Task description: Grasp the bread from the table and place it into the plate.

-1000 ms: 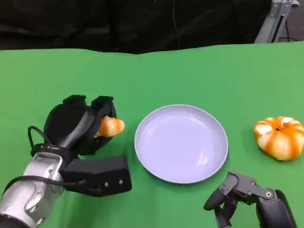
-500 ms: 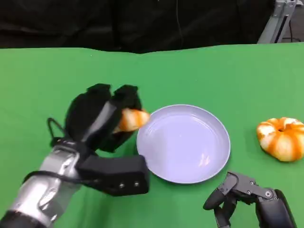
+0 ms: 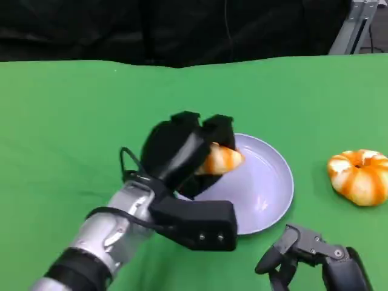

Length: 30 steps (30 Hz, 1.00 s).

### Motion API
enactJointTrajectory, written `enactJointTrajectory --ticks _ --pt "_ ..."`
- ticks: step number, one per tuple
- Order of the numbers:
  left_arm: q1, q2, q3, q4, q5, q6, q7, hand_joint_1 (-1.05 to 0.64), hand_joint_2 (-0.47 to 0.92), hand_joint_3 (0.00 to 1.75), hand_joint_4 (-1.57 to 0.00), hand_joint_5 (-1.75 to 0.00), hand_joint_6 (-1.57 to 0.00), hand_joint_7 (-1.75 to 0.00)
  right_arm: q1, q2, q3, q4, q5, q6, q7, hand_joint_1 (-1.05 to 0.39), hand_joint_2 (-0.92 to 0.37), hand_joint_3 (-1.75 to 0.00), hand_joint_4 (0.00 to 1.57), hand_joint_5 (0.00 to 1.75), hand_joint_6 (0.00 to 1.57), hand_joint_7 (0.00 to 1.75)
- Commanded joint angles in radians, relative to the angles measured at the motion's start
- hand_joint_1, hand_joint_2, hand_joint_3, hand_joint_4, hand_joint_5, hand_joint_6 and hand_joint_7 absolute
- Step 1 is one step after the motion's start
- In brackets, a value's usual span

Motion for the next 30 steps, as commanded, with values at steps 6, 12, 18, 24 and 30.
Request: enactJointTrajectory --ticks 6,12,18,24,30 --pt "-0.061 -0.008 -0.052 -0.033 -0.007 0.139 -0.316 -0.46 0.9 0.2 -0.41 -0.75 -0.5 -0.09 0.005 -0.005 -0.007 -0.012 0.002 -0.001 -0.016 -0.03 -0.29 -1.36 0.83 1.67 0.84 1.3" --pt "-0.062 0.026 -0.081 -0.105 0.018 0.221 -0.479 -0.87 0.92 0.32 -0.01 -0.23 -0.12 -0.01 0.003 -0.007 -0.008 -0.013 0.009 0.004 -0.013 -0.01 -0.29 -1.37 0.83 1.68 0.84 1.3" --pt "-0.052 0.058 -0.071 -0.156 0.002 0.24 -0.579 -0.96 0.92 0.37 -0.01 -0.08 -0.05 -0.01 -0.007 -0.015 -0.014 0.002 0.005 -0.013 -0.019 -0.02 -0.29 -1.38 0.83 1.66 0.84 1.3" --pt "0.027 0.116 0.007 -0.295 -0.106 0.198 -0.612 -0.83 0.92 0.34 -0.09 -0.14 -0.15 -0.06 -0.005 -0.009 -0.014 0.01 0.015 -0.012 -0.021 0.0 -0.28 -1.39 0.81 1.63 0.84 1.31" --pt "0.169 0.132 0.125 -0.465 -0.245 0.193 -0.595 -0.56 0.92 0.26 -0.28 -0.29 -0.32 -0.11 -0.009 -0.016 -0.019 0.017 0.019 -0.023 -0.02 -0.02 -0.3 -1.37 0.83 1.64 0.84 1.31"
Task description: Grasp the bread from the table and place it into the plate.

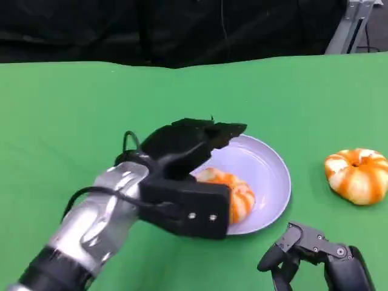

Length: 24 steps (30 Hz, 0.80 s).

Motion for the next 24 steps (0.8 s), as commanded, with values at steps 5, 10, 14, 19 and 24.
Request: enactJointTrajectory --ticks 5,10,14,19,24 --pt "0.159 0.003 0.133 -0.167 -0.147 0.016 0.017 -0.49 0.92 0.26 -0.32 -0.62 -0.47 -0.09 -0.003 -0.008 -0.015 0.016 0.014 -0.025 -0.009 -0.02 -0.3 -1.35 0.83 1.62 0.84 1.31" --pt "0.399 -0.041 0.307 -0.282 -0.441 -0.129 0.052 -0.26 0.92 0.22 -0.49 -1.07 -0.76 -0.24 0.004 -0.006 -0.012 0.01 0.012 -0.015 -0.003 -0.03 -0.31 -1.34 0.84 1.65 0.84 1.31" --pt "0.492 -0.036 0.357 -0.284 -0.51 -0.245 0.052 -0.21 0.92 0.24 -0.58 -1.17 -0.85 -0.31 0.004 -0.005 -0.013 0.007 0.005 -0.012 -0.005 -0.03 -0.32 -1.33 0.83 1.65 0.84 1.32" --pt "0.597 -0.058 0.405 -0.309 -0.616 -0.297 0.043 -0.02 0.7 0.68 -0.69 -1.16 -0.83 -0.64 0.007 -0.004 -0.015 0.007 0.01 -0.011 -0.004 -0.03 -0.32 -1.33 0.83 1.64 0.84 1.32" --pt "0.683 -0.064 0.437 -0.332 -0.672 -0.332 0.041 -0.02 0.6 0.87 -0.82 -1.23 -0.89 -0.81 0.008 -0.005 -0.014 0.006 0.016 -0.01 0.001 -0.05 -0.32 -1.32 0.83 1.64 0.83 1.32"
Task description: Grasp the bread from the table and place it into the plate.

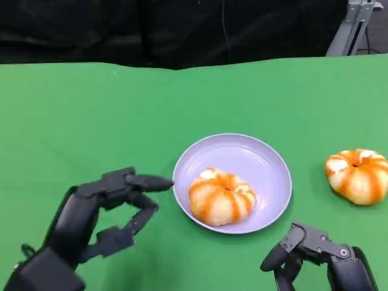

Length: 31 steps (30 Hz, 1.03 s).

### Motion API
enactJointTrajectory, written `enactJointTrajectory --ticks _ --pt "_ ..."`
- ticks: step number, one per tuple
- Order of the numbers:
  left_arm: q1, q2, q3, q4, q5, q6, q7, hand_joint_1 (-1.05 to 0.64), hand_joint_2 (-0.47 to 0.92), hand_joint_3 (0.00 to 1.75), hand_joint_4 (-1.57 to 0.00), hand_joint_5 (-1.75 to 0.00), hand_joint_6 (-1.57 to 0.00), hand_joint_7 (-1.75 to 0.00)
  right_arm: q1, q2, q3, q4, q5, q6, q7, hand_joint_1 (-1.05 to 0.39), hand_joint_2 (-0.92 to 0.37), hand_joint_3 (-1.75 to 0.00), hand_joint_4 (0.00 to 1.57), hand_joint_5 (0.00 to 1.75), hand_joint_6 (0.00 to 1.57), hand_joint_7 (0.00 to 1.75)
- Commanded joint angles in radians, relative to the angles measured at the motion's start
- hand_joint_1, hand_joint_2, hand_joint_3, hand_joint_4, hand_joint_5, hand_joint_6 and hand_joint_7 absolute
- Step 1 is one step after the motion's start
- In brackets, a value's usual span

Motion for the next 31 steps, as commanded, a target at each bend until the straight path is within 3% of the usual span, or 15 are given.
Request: enactJointTrajectory --ticks 1,4,10,19,31 --pt "0.076 -0.004 0.035 -0.036 -0.047 -0.024 -0.001 -0.02 0.6 0.89 -0.83 -1.27 -0.88 -0.88 0.005 -0.006 -0.003 -0.003 0.016 0.004 0.004 -0.05 -0.32 -1.32 0.83 1.64 0.83 1.32" --pt "0.126 -0.017 0.039 -0.062 -0.057 -0.007 0.007 0.01 0.54 1.08 -0.83 -1.47 -0.82 -1.18 0.006 -0.007 -0.004 -0.007 0.019 0.006 0.007 -0.05 -0.33 -1.31 0.82 1.64 0.83 1.32" --pt "0.185 -0.052 0.046 -0.068 -0.081 -0.009 0.008 0.01 0.49 1.27 -0.81 -1.68 -0.77 -1.44 0.006 -0.02 -0.02 -0.003 0.026 -0.011 0.011 -0.05 -0.32 -1.32 0.82 1.63 0.83 1.31" --pt "0.19 -0.058 0.042 -0.057 -0.084 -0.008 -0.007 -0.01 0.47 1.32 -0.8 -1.75 -0.74 -1.57 -0.001 -0.036 -0.035 0.021 0.035 -0.055 0.011 -0.03 -0.32 -1.32 0.83 1.6 0.83 1.31" --pt "0.189 -0.055 0.033 -0.047 -0.07 -0.012 -0.022 -0.06 0.41 1.37 -0.79 -1.75 -0.73 -1.59 0.002 -0.036 -0.045 0.013 0.051 -0.055 0.027 -0.05 -0.31 -1.34 0.81 1.61 0.83 1.33"
